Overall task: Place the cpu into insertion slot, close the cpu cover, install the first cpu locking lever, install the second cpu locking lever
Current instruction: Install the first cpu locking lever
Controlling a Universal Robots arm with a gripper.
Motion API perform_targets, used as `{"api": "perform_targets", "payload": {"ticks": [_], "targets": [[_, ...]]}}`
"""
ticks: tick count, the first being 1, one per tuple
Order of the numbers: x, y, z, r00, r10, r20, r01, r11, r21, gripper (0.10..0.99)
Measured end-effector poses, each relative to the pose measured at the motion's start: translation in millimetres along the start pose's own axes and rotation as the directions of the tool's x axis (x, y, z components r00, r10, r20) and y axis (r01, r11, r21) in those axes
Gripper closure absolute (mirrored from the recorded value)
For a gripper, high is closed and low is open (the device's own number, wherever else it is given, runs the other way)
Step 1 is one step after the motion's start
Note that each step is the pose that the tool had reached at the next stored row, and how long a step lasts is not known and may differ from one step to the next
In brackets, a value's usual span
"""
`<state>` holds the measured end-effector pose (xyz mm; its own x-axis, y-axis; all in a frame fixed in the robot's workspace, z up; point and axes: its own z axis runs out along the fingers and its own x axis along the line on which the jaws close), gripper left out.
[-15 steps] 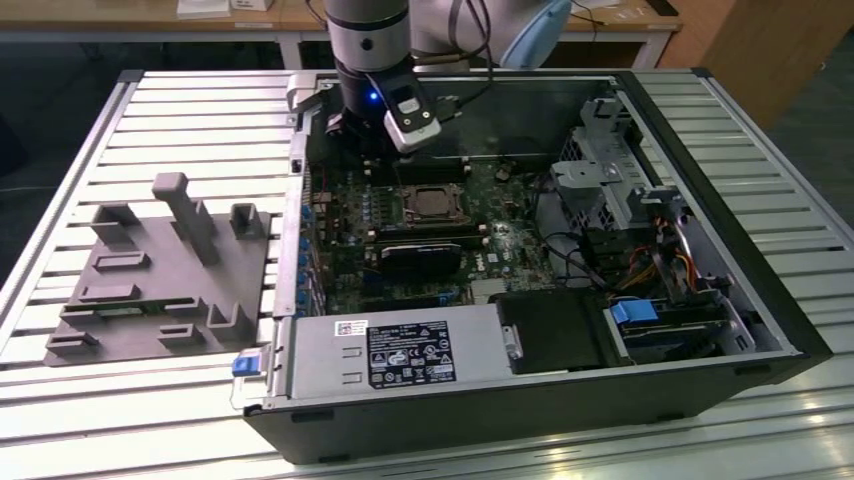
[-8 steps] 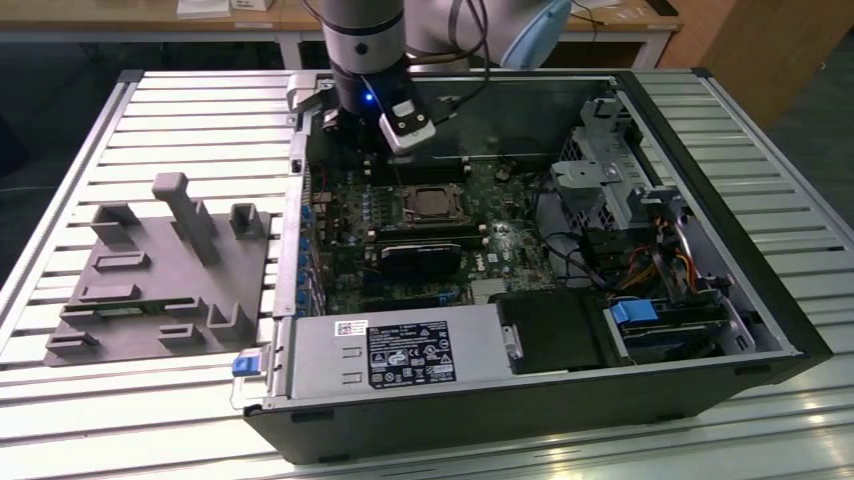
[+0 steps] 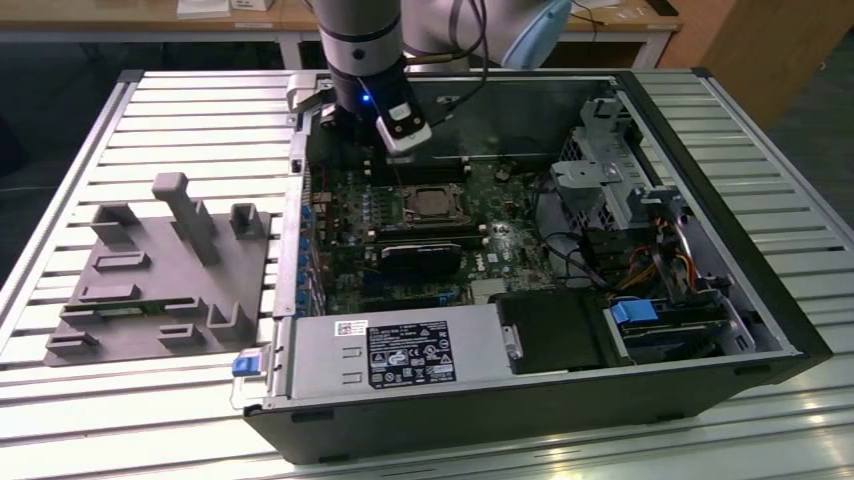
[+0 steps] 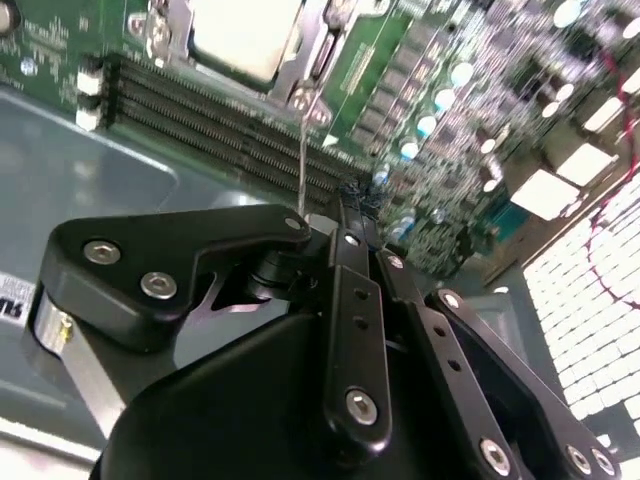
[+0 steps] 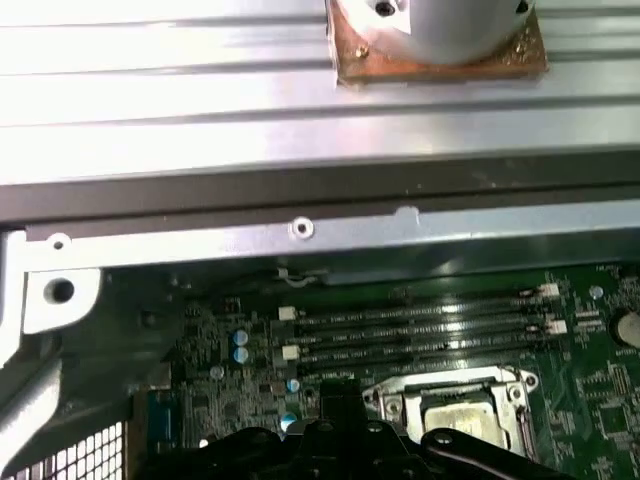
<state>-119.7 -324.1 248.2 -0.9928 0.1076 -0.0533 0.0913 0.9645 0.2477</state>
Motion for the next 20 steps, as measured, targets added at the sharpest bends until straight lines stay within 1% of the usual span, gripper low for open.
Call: {"api": "perform_targets", "payload": {"ticks": [2,3,4,8,12,15,20], "targets": [[0.1,0.0,0.0,1.0000,0.001,-0.0015,-0.002,0.9998,-0.019,0.984],[0.1,-0.1,0.2,1.0000,0.002,-0.0019,-0.002,0.9997,-0.024,0.984],[0.1,-0.1,0.5,1.0000,0.002,-0.0019,-0.002,0.9996,-0.027,0.984],[-0.7,-0.4,1.5,1.0000,0.002,-0.0020,-0.002,0.9996,-0.028,0.984],[-6.2,0.0,2.5,1.0000,0.002,-0.0020,-0.002,0.9996,-0.028,0.984],[-13.9,0.6,3.4,1.0000,0.002,-0.0019,-0.002,0.9996,-0.028,0.984],[-29.3,2.0,5.1,1.0000,0.002,-0.0019,-0.002,0.9996,-0.028,0.984]]}}
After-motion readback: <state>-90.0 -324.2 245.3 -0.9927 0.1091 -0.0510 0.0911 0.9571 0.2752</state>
